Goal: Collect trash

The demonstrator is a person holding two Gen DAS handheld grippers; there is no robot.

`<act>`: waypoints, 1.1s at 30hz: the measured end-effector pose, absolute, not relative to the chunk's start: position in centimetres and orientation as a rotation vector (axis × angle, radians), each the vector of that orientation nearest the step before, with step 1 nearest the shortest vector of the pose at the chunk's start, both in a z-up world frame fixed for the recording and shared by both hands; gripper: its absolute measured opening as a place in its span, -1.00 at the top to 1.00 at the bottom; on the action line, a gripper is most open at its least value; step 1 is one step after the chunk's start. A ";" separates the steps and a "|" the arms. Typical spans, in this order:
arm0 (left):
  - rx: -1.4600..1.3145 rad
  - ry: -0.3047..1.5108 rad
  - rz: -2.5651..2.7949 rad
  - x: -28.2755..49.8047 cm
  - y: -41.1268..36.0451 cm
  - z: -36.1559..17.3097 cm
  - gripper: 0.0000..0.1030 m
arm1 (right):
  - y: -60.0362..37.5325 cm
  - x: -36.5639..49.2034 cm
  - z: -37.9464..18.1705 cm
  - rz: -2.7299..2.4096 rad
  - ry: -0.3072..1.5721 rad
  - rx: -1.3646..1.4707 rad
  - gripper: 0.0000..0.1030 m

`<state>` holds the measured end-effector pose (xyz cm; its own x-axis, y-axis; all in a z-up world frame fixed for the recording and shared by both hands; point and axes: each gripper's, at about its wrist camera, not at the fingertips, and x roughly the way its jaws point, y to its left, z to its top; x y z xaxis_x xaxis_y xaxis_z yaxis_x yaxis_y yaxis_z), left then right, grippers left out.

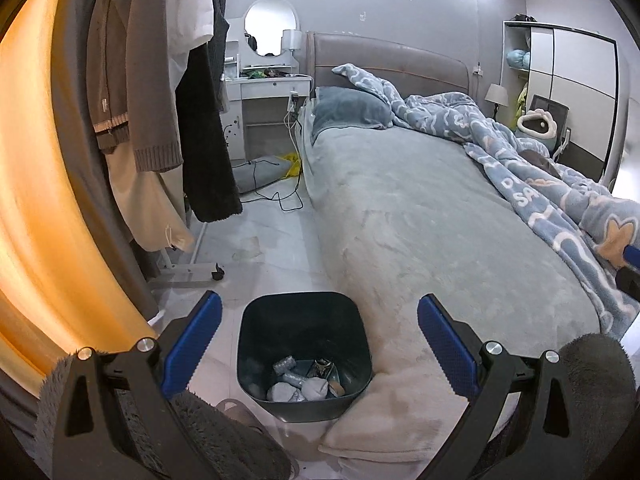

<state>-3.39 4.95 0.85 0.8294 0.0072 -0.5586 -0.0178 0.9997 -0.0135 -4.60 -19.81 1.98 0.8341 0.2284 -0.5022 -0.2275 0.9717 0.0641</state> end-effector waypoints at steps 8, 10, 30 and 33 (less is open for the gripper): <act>-0.036 0.609 0.017 -3.3 5.2 0.3 -0.94 | -18.3 -4.8 2.0 0.269 0.524 -0.031 -0.93; -0.034 0.609 0.017 -3.3 5.2 0.4 -0.94 | -18.4 -4.9 2.0 0.269 0.521 -0.025 -0.93; -0.022 0.614 0.005 -3.5 4.7 -0.1 -0.94 | -18.3 -4.9 2.1 0.268 0.514 0.006 -0.93; -0.024 0.618 0.003 -3.5 4.6 -0.5 -0.94 | -18.3 -4.9 2.1 0.268 0.513 0.009 -0.93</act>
